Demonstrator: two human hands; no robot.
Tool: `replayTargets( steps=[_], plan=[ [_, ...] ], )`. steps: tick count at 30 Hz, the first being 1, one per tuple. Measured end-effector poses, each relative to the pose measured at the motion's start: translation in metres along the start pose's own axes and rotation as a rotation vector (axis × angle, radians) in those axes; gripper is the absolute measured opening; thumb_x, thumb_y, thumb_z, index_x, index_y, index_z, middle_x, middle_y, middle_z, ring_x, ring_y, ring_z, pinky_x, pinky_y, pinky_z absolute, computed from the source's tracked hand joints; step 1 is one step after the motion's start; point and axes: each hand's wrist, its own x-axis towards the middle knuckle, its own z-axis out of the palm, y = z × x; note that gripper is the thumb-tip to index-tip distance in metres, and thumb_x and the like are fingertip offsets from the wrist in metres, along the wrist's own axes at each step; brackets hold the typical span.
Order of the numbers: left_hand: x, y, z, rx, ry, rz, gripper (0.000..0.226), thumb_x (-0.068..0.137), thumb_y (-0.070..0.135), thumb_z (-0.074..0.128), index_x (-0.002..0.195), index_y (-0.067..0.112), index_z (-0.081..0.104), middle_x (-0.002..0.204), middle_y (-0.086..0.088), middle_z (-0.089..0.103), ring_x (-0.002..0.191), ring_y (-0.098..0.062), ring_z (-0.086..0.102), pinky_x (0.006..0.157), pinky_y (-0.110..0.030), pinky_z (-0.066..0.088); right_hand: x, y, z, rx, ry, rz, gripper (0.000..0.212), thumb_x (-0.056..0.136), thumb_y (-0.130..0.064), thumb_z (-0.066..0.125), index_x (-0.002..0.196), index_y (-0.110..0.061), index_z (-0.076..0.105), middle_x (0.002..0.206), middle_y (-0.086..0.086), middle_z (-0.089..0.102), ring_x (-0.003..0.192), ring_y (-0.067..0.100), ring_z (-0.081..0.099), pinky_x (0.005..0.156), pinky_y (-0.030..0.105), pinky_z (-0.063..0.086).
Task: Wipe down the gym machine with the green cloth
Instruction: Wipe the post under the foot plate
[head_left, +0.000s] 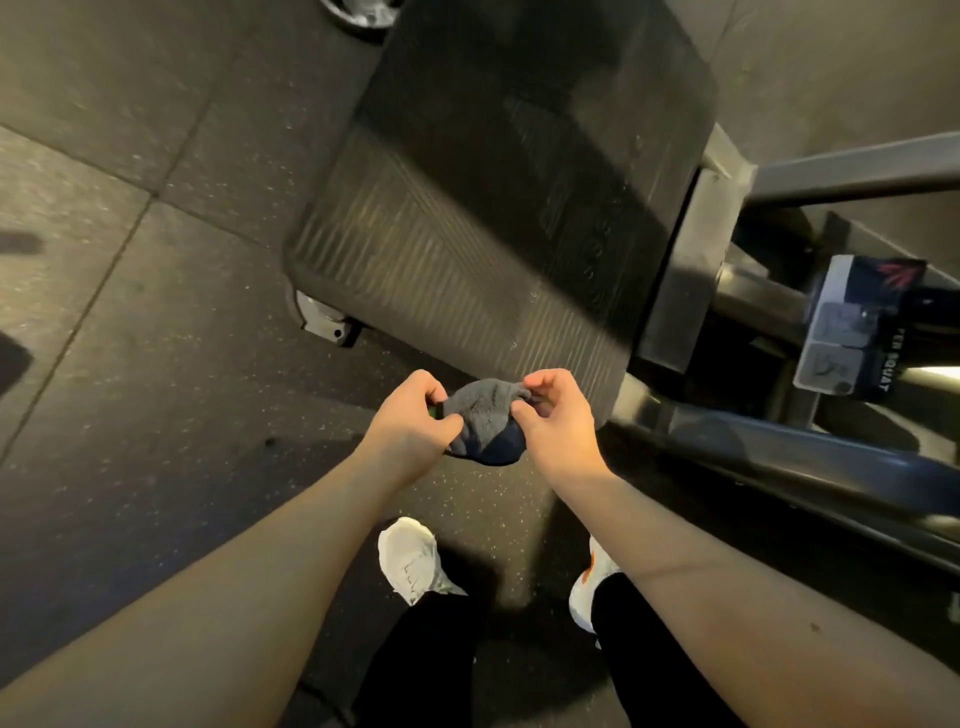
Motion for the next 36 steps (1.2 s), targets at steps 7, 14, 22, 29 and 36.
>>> replayTargets(
  steps=[7, 14, 22, 29, 36],
  plan=[
    [-0.080, -0.001, -0.115, -0.015, 0.041, 0.045, 0.050, 0.090, 0.015, 0.073, 0.135, 0.024, 0.054, 0.123, 0.005, 0.059, 0.116, -0.014, 0.056, 0.097, -0.032, 0.050, -0.070, -0.093, 0.058, -0.134, -0.152, -0.069, 0.021, 0.090, -0.009, 0.072, 0.105, -0.017, 0.060, 0.106, -0.003, 0.061, 0.100, 0.012, 0.061, 0.080, 0.020, 0.053],
    [-0.135, 0.012, -0.204, 0.136, 0.152, -0.022, 0.024, 0.091, 0.030, 0.074, 0.107, 0.022, 0.057, 0.091, 0.008, 0.056, 0.086, -0.013, 0.056, 0.072, -0.028, 0.043, -0.119, -0.167, 0.095, -0.276, -0.337, -0.179, 0.033, 0.089, -0.013, 0.074, 0.116, -0.026, 0.061, 0.119, -0.006, 0.059, 0.111, 0.009, 0.056, 0.092, 0.023, 0.047],
    [-0.171, 0.067, -0.266, 0.131, 0.265, -0.056, 0.029, 0.090, 0.034, 0.074, 0.081, 0.024, 0.048, 0.080, -0.002, 0.055, 0.071, -0.014, 0.054, 0.056, -0.028, 0.036, -0.134, -0.244, 0.110, -0.201, -0.333, -0.153, 0.025, 0.093, -0.012, 0.069, 0.113, -0.027, 0.064, 0.115, -0.004, 0.061, 0.103, 0.006, 0.060, 0.093, 0.029, 0.053],
    [-0.146, 0.116, -0.320, 0.114, 0.259, -0.062, 0.022, 0.089, 0.024, 0.074, 0.097, 0.019, 0.055, 0.089, 0.001, 0.059, 0.082, -0.014, 0.061, 0.064, -0.030, 0.053, -0.100, -0.312, 0.119, -0.021, -0.313, 0.007, 0.020, 0.093, -0.009, 0.068, 0.108, -0.021, 0.069, 0.103, 0.000, 0.068, 0.098, 0.016, 0.067, 0.089, 0.038, 0.060],
    [-0.082, 0.165, -0.366, 0.189, 0.090, -0.066, 0.010, 0.096, 0.023, 0.065, 0.104, 0.024, 0.059, 0.089, 0.009, 0.059, 0.084, -0.010, 0.060, 0.059, -0.020, 0.041, -0.058, -0.354, 0.123, 0.537, -0.342, 0.362, 0.023, 0.097, -0.012, 0.066, 0.120, -0.014, 0.062, 0.121, 0.009, 0.066, 0.105, 0.021, 0.071, 0.080, 0.036, 0.063]
  ],
)
